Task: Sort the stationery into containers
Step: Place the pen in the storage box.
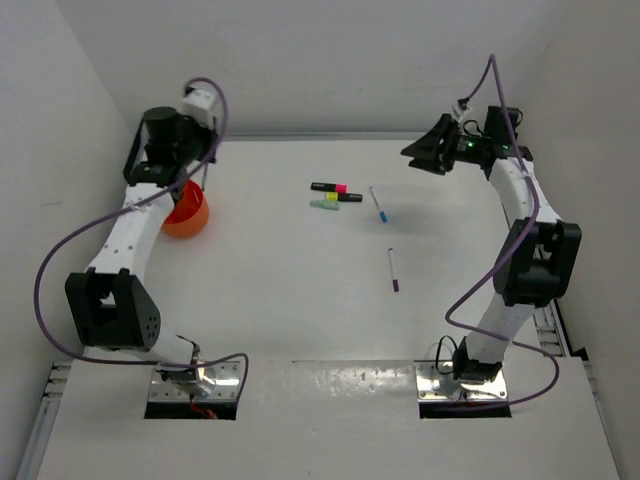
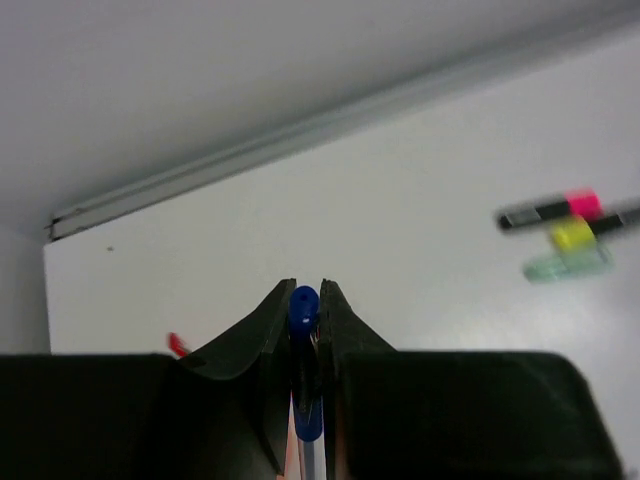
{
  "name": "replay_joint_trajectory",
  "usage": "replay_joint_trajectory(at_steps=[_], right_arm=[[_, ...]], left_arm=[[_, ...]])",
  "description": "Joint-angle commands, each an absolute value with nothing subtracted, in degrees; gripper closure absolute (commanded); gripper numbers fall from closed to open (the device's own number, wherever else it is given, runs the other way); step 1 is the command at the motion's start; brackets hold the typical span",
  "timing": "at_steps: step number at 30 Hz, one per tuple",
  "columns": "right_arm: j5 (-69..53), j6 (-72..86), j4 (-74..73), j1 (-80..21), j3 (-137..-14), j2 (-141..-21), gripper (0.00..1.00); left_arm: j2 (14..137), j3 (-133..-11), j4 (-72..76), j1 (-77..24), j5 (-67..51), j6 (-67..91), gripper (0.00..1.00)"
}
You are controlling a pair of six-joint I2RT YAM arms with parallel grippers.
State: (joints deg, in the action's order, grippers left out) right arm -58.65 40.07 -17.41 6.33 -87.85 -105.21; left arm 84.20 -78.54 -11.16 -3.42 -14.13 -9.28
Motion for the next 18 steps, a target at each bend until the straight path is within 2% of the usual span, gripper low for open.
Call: replay_joint_trajectory(at_steps=[1,5,8,18], right_arm=[[-59.6,33.3,-21.9,6.5,-84.4,-100.1,0.4],[-59.6,32.0,-22.5,7.4,-81.6,-98.4,0.4],[-59.9,31.7,-22.5,7.6,-80.2,-98.0,0.41],[-60.7,31.6,-22.2,7.6,-78.0,-98.4,0.42]], left_arm=[[87.0,-79.5,6.3,4.9,-18.0,8.6,1.0],[92.0,-79.5,15.9,11.0,-19.5,16.0,1.0],[94.3,-80.4,17.6,12.1,-20.4,17.2,1.0],[96.4,-72.5,27.2,14.0,-17.5,16.5,1.0]])
